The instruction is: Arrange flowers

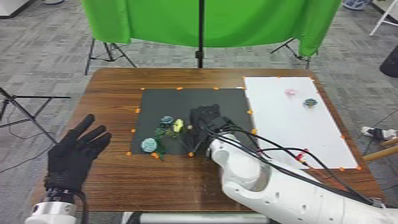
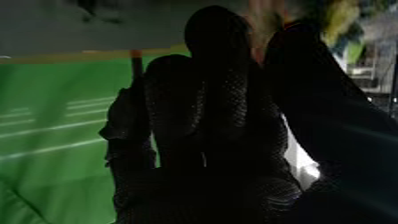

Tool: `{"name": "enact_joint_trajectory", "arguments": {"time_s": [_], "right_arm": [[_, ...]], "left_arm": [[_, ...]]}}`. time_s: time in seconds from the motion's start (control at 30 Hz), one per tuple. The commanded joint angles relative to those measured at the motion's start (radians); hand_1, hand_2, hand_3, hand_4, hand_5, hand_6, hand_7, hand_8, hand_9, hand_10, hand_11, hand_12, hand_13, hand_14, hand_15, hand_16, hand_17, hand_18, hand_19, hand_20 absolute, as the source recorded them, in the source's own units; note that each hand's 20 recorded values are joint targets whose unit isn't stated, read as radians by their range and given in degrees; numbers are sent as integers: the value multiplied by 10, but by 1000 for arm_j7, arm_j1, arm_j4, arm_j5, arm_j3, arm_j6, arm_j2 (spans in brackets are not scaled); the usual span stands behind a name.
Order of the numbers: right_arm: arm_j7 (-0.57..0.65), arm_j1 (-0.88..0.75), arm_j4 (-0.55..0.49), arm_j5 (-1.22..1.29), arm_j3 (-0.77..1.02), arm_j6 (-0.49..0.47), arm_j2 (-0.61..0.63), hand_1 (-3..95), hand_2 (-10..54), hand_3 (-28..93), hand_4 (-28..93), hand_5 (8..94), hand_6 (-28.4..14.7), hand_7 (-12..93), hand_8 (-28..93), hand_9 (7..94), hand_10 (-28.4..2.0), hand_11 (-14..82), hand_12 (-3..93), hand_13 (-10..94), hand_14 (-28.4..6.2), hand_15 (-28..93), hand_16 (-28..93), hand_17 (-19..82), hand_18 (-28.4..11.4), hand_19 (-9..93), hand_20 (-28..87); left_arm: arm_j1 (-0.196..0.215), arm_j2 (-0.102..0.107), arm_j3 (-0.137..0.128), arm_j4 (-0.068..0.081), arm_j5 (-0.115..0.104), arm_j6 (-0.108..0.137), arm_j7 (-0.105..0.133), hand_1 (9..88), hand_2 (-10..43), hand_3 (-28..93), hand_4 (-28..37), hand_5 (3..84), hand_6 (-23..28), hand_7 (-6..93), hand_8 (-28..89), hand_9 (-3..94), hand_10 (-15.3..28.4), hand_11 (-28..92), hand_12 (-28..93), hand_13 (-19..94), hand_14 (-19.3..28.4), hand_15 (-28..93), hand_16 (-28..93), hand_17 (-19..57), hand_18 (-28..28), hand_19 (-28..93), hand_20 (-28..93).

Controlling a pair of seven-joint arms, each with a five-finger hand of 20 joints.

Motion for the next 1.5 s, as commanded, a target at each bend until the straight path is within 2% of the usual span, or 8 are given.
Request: {"name": "enact_joint_trajectory", "arguments": {"time_s": [0.03, 0.13, 0.57, 0.7, 1.0, 1.2, 1.37, 1.5], "right_arm": [[7, -18, -24, 6, 33, -13, 35, 422, -95, 771, -283, 717, 25, 134, -62, 828, -98, 366, 223, 679, -81, 754, 190, 245, -220, 870, 451], [-16, -23, -37, -8, 46, -3, 41, 403, -95, 789, -283, 704, 24, 140, -111, 821, -102, 381, 202, 674, -85, 760, 187, 242, -222, 866, 462], [5, -24, -115, 55, 120, 6, 106, 380, -95, 803, -283, 666, 7, 134, -122, 795, -110, 401, 193, 655, -98, 776, 188, 224, -229, 856, 484], [38, -8, -125, 105, 163, 52, 166, 374, -95, 807, -283, 663, 6, 133, -122, 783, -112, 378, 180, 645, -101, 762, 179, 222, -230, 850, 486], [199, 133, 8, 131, 130, 149, 364, 358, -95, 817, -282, 627, -6, 135, -123, 683, -141, 278, 149, 594, -119, 702, 141, 207, -227, 814, 463], [258, 239, 143, 180, 63, 95, 405, 350, -95, 825, -283, 586, -14, 141, -127, 608, -165, 238, 139, 536, -146, 698, 115, 210, -233, 809, 434], [273, 243, 200, 214, 59, 34, 416, 338, -95, 824, -283, 556, -16, 142, -129, 551, -173, 214, 135, 498, -154, 699, 88, 203, -233, 810, 413], [273, 198, 229, 215, 97, -72, 406, 337, -95, 824, -283, 543, -13, 143, -130, 530, -174, 202, 133, 486, -153, 699, 82, 198, -231, 809, 409]], "left_arm": [[14, 15, 5, 4, -15, 12, 8, 219, 48, 799, -283, 359, 78, 118, -99, 345, 204, 237, 109, 235, 284, 512, -89, -97, 262, 544, 145], [18, 31, 9, 2, -26, 21, 22, 219, 48, 799, -283, 359, 78, 118, -99, 345, 205, 237, 108, 235, 284, 512, -89, -97, 263, 544, 145], [39, 51, 20, 0, -46, 31, 57, 220, 49, 798, -283, 359, 79, 118, -99, 345, 204, 238, 109, 235, 284, 512, -89, -97, 263, 545, 145], [37, 30, 13, 0, -33, 24, 43, 220, 49, 798, -283, 359, 78, 118, -99, 345, 204, 238, 109, 234, 284, 513, -89, -97, 263, 545, 144], [32, 25, 12, -1, -30, 26, 45, 216, 51, 795, -283, 359, 78, 118, -99, 344, 204, 238, 108, 235, 284, 513, -90, -97, 263, 545, 144], [30, 41, 19, -1, -39, 29, 67, 215, 50, 797, -283, 359, 78, 119, -99, 344, 204, 238, 108, 235, 284, 512, -90, -97, 263, 545, 144], [17, 17, 10, 2, -19, 15, 29, 217, 49, 799, -283, 359, 78, 118, -99, 344, 204, 238, 109, 235, 284, 512, -90, -97, 263, 545, 144], [21, 19, 9, 0, -16, 12, 24, 218, 49, 799, -283, 358, 78, 117, -99, 344, 204, 238, 108, 235, 284, 513, -89, -97, 263, 545, 144]]}}
